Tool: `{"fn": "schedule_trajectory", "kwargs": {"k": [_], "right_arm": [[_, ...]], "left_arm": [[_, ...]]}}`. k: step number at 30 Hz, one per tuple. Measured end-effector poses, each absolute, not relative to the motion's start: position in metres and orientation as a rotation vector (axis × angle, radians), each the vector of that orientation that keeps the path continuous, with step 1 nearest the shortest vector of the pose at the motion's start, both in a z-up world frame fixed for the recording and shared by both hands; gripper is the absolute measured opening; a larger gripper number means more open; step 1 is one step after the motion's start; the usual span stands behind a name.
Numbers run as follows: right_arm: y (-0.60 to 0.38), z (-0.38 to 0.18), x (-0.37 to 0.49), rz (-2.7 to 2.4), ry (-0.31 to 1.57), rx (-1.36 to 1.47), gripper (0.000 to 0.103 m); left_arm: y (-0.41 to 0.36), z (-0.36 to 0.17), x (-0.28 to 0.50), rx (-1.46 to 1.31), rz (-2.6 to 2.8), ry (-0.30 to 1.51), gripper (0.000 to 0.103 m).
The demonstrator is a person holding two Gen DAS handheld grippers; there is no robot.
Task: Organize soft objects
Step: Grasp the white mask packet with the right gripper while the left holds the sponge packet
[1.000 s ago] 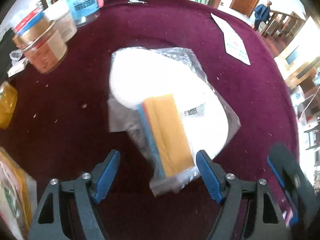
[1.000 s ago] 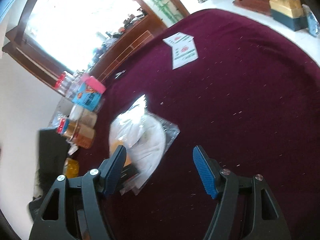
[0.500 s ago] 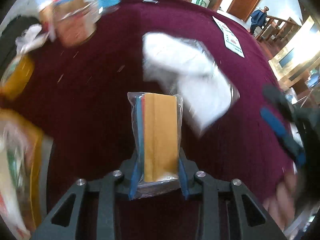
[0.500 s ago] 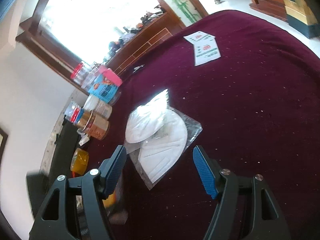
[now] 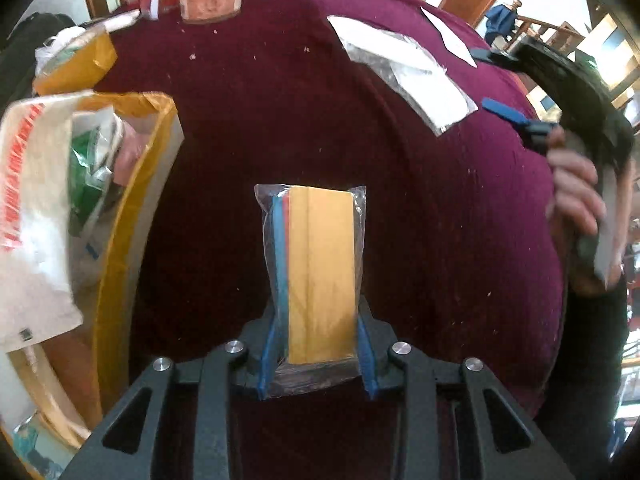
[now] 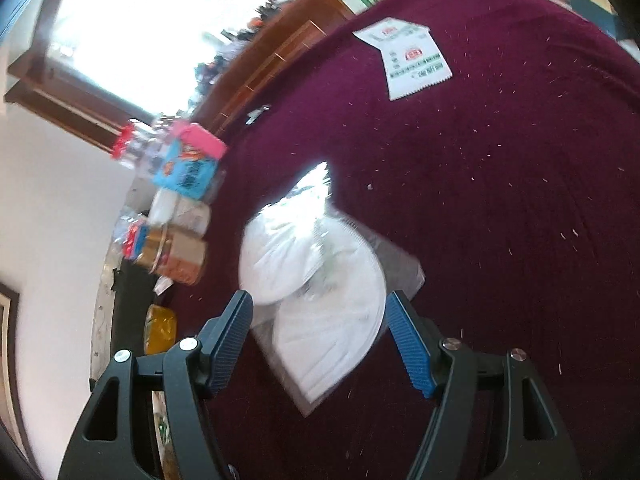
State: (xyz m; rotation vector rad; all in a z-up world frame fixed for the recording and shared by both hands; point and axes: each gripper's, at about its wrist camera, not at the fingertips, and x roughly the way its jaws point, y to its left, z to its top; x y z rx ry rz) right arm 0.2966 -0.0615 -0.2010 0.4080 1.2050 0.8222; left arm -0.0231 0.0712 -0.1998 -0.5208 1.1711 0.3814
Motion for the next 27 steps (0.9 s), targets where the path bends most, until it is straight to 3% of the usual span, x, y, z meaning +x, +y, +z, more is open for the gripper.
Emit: {"fn": "schedule_trajectory", "kwargs": {"k": [7, 9, 13, 16, 18, 20, 27], "right_arm": [[-0.031, -0.218, 0.317, 0.856, 1.268, 0.442, 0.064], [-0.023, -0.22, 0.318, 0.85, 1.277, 0.447, 0.058], [0.001, -0.211, 0.315, 0.776, 1.245, 0.308, 0.053], [0.02, -0.207, 0.309, 0.69, 1.211, 0.164, 0.033], [0.025, -0.206, 0.305, 0.634, 1.183, 0.092, 0.01], [0.021, -0.208, 0.304, 0.634, 1.191, 0.11, 0.002], [-0.03, -0.183, 0.256, 0.778, 1.165, 0.263, 0.0]], "left_arm": [[0.074, -0.204, -0.028, -0.518, 0.33, 1.165, 0.035], [0.073, -0.204, -0.032, -0.516, 0.324, 1.163, 0.035], [0.075, -0.205, -0.031, -0.527, 0.311, 1.162, 0.035], [0.076, -0.203, -0.034, -0.534, 0.304, 1.162, 0.035], [0.077, -0.202, -0.036, -0.533, 0.306, 1.16, 0.035], [0.076, -0.202, -0.037, -0.529, 0.31, 1.158, 0.035], [0.064, -0.204, -0.037, -0.508, 0.331, 1.143, 0.035]]}}
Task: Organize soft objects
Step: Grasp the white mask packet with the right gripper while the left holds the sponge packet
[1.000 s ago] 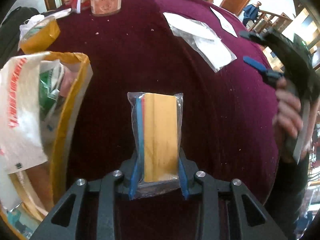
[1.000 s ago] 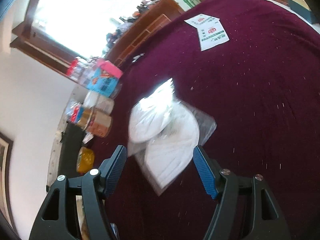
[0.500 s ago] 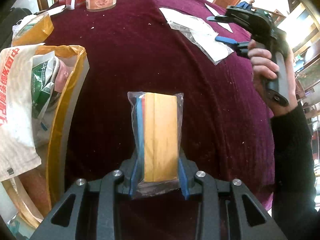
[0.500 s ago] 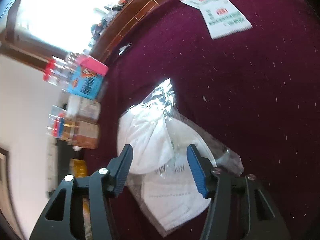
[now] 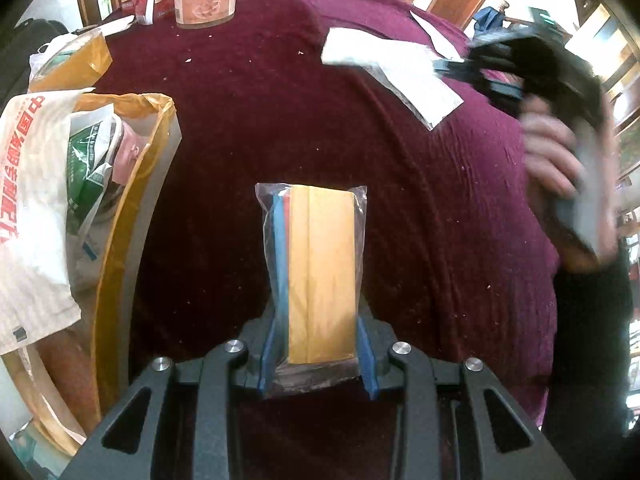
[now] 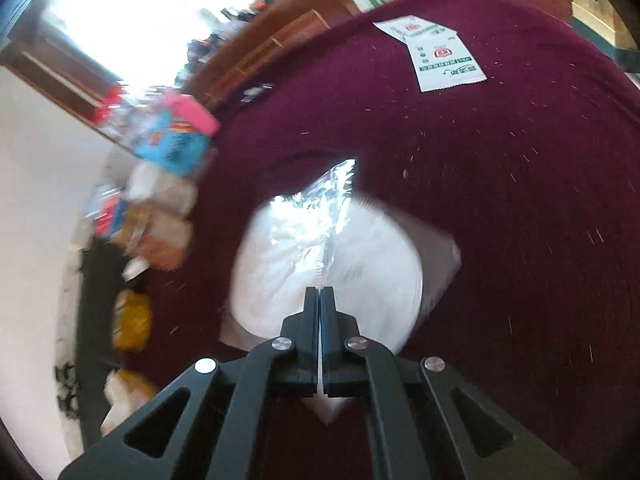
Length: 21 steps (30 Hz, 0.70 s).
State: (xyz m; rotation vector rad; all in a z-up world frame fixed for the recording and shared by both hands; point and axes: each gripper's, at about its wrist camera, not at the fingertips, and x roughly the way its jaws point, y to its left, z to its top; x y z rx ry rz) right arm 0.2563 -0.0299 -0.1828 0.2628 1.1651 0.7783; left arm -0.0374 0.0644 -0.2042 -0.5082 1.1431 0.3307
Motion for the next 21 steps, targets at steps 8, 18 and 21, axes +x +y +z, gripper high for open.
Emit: {"fn": "schedule_trajectory", "kwargs": {"k": [8, 18, 21], "right_arm": [[-0.098, -0.144, 0.156, 0.837, 1.025, 0.295, 0.0], [-0.137, -0.078, 0.063, 0.823, 0.784, 0.252, 0.0], [-0.147, -0.072, 0.047, 0.83, 0.767, 0.263, 0.0]], "left_arm": [[0.057, -0.204, -0.039, -0.494, 0.359, 1.122, 0.035], [0.042, -0.173, -0.077, -0.579, 0.255, 1.064, 0.035], [0.038, -0.159, -0.094, -0.589, 0.239, 1.04, 0.035]]}}
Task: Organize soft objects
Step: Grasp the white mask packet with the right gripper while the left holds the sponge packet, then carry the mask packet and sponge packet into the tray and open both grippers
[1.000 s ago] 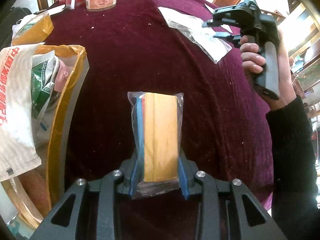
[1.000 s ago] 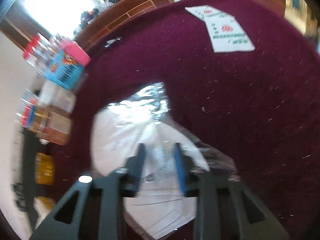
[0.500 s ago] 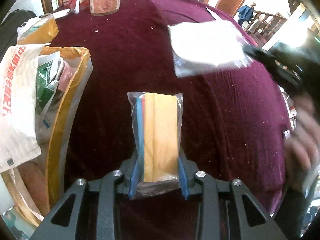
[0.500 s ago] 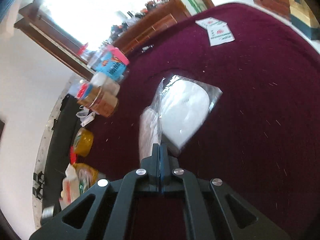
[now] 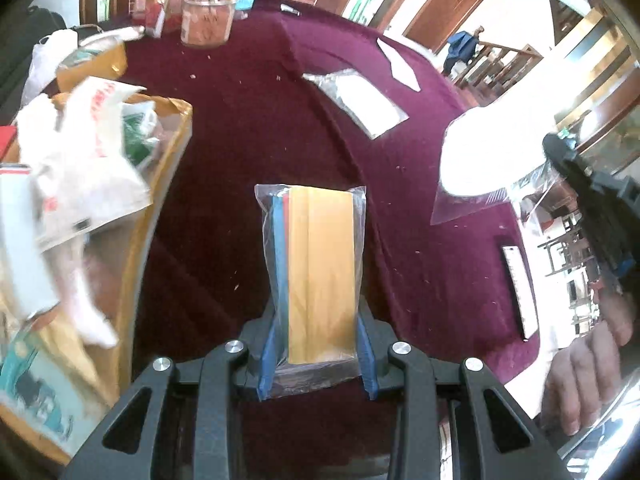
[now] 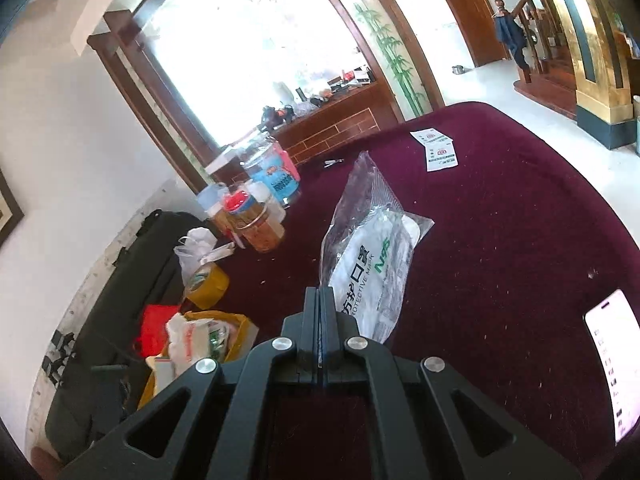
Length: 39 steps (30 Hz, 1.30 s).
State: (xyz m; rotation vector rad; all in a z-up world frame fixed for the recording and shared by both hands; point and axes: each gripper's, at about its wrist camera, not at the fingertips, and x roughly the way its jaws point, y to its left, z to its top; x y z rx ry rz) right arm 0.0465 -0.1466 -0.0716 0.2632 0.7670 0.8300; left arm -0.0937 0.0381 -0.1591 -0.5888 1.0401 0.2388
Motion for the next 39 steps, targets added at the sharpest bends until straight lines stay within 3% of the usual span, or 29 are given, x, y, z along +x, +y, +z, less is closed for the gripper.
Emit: {"fn": "schedule_trajectory", "kwargs": {"k": [11, 23, 33, 39], "right_arm": [[-0.15, -0.046, -0.003, 0.927, 0.706, 0.293, 0.001], [-0.077, -0.035, -0.053, 1.212, 0.734, 0.279, 0.001], [0.012, -0.02, -0.076, 1.48, 0.791, 0.266, 0.001], [0.051, -0.065, -0.058, 1.429, 0.941, 0.233, 0.001]], "left_arm": [[0.035, -0.116, -0.149, -0.593, 0.238, 0.926, 0.035], [0.106, -0.094, -0.236, -0.716, 0.382, 0.81, 0.035], [0.173, -0.122, -0.276, -0.832, 0.524, 0.799, 0.035], [0.194, -0.14, -0.279, -0.866, 0.534, 0.815, 0.035]]}}
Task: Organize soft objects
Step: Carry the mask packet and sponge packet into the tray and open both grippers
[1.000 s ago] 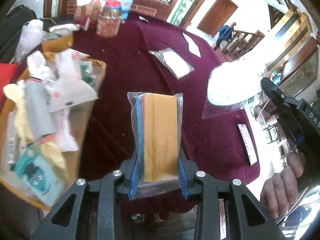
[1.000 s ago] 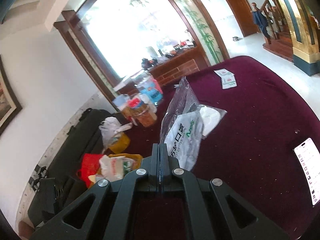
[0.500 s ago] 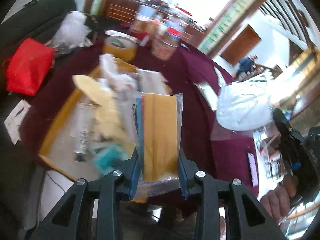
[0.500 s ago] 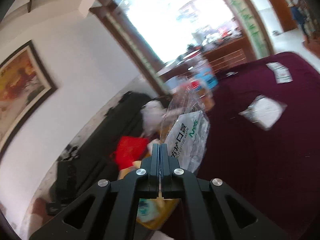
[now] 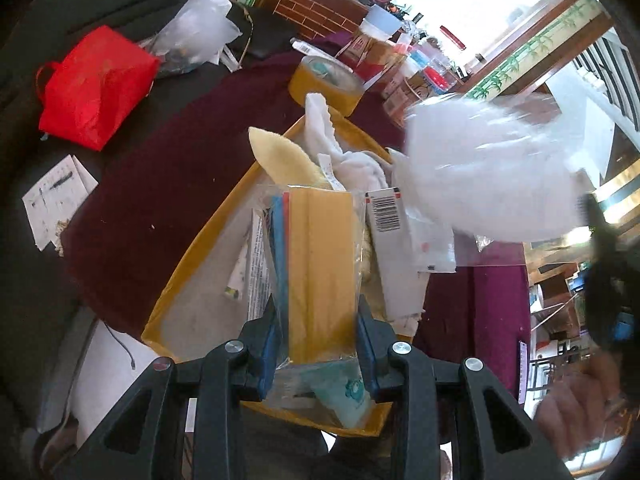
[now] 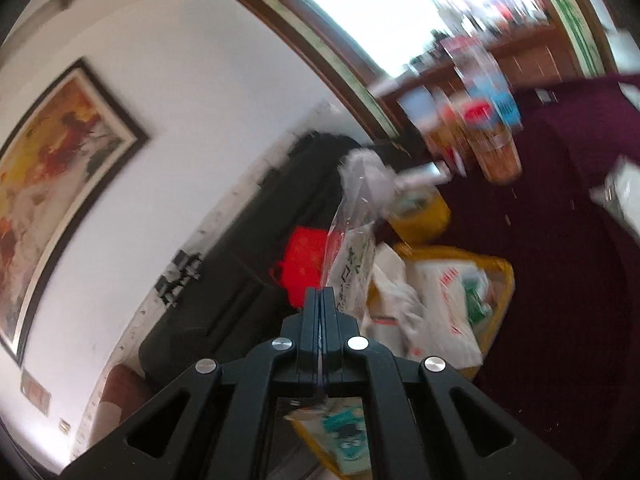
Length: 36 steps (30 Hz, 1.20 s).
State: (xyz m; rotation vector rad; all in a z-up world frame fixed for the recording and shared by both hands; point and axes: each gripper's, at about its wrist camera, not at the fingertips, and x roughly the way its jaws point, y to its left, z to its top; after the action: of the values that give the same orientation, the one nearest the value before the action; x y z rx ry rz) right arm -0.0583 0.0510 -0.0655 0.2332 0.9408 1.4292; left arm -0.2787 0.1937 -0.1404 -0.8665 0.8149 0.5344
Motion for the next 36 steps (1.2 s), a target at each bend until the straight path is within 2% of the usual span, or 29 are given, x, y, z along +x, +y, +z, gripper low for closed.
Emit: {"fn": "schedule_trajectory", "kwargs": {"k": [5, 13, 15, 16, 17, 18, 29, 33, 36], "right_arm": [[0.065, -0.11, -0.032, 1.336, 1.12, 0.217, 0.001], [0.061, -0.104, -0.035, 1.253, 1.043, 0.143, 0.005], [0.059, -0.103, -0.036, 1.236, 1.037, 0.139, 0.016], [0.06, -0.103, -0.036, 1.235, 1.028, 0.138, 0.022], [0.057, -0.101, -0.038, 1.237, 1.009, 0.136, 0.033], [0.057, -0.099, -0.037, 1.237, 0.998, 0.14, 0.042], [0.041, -0.096, -0.038, 1.255, 0.981, 0.182, 0.048], [0.022, -0.094, -0.035, 1.268, 0.943, 0.201, 0.064], [0.005, -0.098, -0.028, 1.257, 0.941, 0.219, 0.07]], "left_arm": [[0.202, -0.152, -0.273, -0.883, 0.521, 0.834, 0.035], [0.207, -0.159, -0.261, -0.855, 0.51, 0.85, 0.038], [0.206, -0.158, -0.26, -0.838, 0.511, 0.852, 0.047], [0.206, -0.157, -0.259, -0.826, 0.52, 0.852, 0.059], [0.206, -0.157, -0.259, -0.821, 0.526, 0.851, 0.067], [0.205, -0.156, -0.26, -0.815, 0.53, 0.845, 0.068], [0.2, -0.152, -0.262, -0.754, 0.564, 0.814, 0.068], [0.191, -0.142, -0.269, -0.738, 0.577, 0.793, 0.07], [0.175, -0.13, -0.266, -0.676, 0.581, 0.774, 0.077]]}}
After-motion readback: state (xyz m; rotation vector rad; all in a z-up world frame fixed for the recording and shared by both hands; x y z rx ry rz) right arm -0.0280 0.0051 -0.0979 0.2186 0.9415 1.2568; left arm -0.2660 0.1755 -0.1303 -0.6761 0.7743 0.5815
